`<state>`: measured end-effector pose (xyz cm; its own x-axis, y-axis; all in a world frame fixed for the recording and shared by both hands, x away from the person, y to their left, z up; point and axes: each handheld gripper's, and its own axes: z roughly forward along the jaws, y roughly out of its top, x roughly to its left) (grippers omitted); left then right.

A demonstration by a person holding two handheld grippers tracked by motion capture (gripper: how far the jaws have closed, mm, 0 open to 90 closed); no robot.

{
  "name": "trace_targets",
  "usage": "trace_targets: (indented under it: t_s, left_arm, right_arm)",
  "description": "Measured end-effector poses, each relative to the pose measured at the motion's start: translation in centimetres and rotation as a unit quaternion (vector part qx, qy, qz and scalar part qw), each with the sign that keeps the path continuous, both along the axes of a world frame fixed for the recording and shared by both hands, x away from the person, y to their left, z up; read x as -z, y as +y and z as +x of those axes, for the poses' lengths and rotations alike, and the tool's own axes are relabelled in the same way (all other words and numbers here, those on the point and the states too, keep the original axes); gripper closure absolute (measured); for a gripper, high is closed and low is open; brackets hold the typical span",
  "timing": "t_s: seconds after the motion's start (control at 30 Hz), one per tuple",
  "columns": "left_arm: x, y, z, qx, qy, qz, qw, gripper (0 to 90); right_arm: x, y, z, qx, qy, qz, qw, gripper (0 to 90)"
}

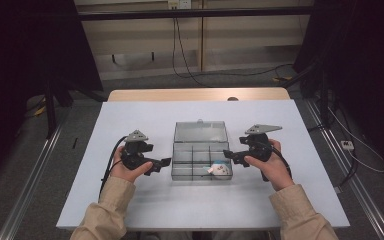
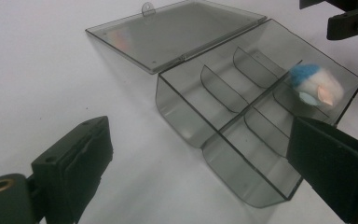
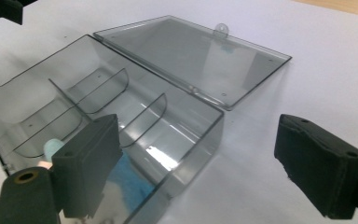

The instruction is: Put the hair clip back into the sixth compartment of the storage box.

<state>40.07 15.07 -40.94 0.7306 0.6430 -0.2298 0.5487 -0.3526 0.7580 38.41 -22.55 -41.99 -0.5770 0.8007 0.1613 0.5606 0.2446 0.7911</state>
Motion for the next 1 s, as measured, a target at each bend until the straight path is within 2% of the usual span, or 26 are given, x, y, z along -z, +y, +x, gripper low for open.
trace_targets:
  t_s: [0.1,0.27,0.37,0.53,0.83,1.0]
  left_arm:
    - [-0.1,-0.4,0.5,0.001,0.003,0.001,1.0000,6.6]
    - [-0.1,-0.9,1.7,-0.013,0.006,0.005,0.9999,7.1]
    - [0.1,-1.2,2.4,-0.018,0.012,0.005,0.9997,7.1]
    - [0.5,-2.0,3.4,-0.031,0.022,0.004,0.9993,7.6]
    - [0.5,-3.4,5.6,-0.037,0.034,0.013,0.9987,8.5]
    - [0.9,-4.1,6.8,-0.050,0.039,0.012,0.9979,8.7]
  right_arm:
    - [0.0,-0.2,0.3,0.009,0.003,0.007,0.9999,14.0]
    - [-0.1,-0.4,0.9,0.028,-0.001,0.010,0.9996,14.0]
    - [0.1,-0.5,1.4,0.040,0.003,0.005,0.9992,15.8]
    - [0.5,-0.7,2.1,0.064,0.011,0.012,0.9978,16.7]
    - [1.0,-0.6,3.5,0.081,0.018,0.020,0.9963,18.7]
    - [1.2,-0.2,4.3,0.084,0.026,0.023,0.9958,20.5]
